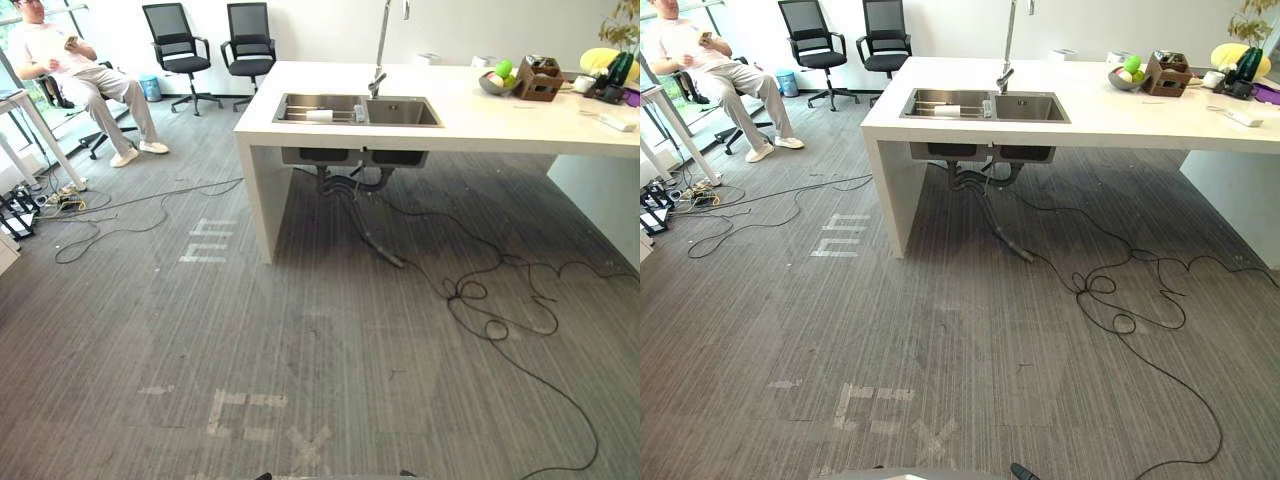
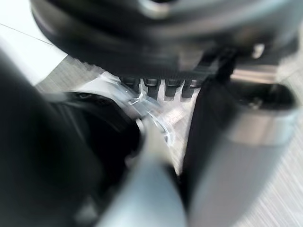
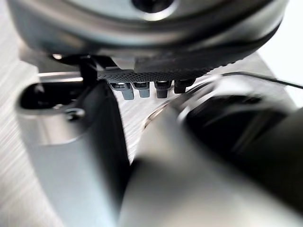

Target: Walk over to the sink, pick up the cup, carry it to the dishwasher, place the cup inside the dishwasher, then close the dishwasher door

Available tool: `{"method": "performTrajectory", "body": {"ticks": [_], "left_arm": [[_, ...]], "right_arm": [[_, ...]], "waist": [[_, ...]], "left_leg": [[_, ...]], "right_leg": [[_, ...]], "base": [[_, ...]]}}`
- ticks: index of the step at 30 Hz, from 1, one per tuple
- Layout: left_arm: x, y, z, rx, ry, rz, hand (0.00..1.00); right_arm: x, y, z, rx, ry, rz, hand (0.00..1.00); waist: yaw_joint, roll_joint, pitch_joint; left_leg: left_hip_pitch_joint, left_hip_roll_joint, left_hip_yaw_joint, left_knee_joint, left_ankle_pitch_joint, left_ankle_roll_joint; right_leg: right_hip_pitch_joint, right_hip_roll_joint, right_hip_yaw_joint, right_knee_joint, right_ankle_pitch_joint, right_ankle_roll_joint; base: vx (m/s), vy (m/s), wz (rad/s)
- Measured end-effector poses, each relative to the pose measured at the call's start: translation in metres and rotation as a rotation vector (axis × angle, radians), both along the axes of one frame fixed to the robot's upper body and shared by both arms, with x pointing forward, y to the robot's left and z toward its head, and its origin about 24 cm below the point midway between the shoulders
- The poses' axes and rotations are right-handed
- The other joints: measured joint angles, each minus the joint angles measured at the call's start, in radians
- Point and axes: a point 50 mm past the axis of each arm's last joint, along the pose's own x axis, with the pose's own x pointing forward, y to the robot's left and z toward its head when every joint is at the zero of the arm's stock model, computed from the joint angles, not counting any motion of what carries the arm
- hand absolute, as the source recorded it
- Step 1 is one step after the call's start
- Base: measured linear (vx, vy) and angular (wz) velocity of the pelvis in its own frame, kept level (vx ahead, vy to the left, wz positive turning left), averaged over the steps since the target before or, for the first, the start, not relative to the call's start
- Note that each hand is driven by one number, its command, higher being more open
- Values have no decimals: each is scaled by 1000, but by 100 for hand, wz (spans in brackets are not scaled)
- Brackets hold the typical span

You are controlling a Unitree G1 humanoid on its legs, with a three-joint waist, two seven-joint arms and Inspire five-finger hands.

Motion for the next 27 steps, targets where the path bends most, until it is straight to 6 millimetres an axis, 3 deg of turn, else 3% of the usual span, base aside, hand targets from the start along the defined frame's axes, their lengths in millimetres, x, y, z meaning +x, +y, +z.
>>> {"method": "performTrajectory", "body": {"ticks": [12,27], "left_arm": [[9,3,1,77,-73,-116,100],[18,7,3,233,-226,-138,100]], "right_arm": [[11,-4,0,-64,0,155,100],[56,13,3,-77,-187,120,100]], "waist": [[0,-1,11],[-6,-1,42]], "left_leg": [[-9,0,-31,-1,14,-9],[-25,-7,-56,-2,31,5]], "right_leg": [[8,7,-31,-19,4,-1],[7,7,-40,-44,29,-9]], "base": [[-38,-27,8],[-43,-5,3]]}}
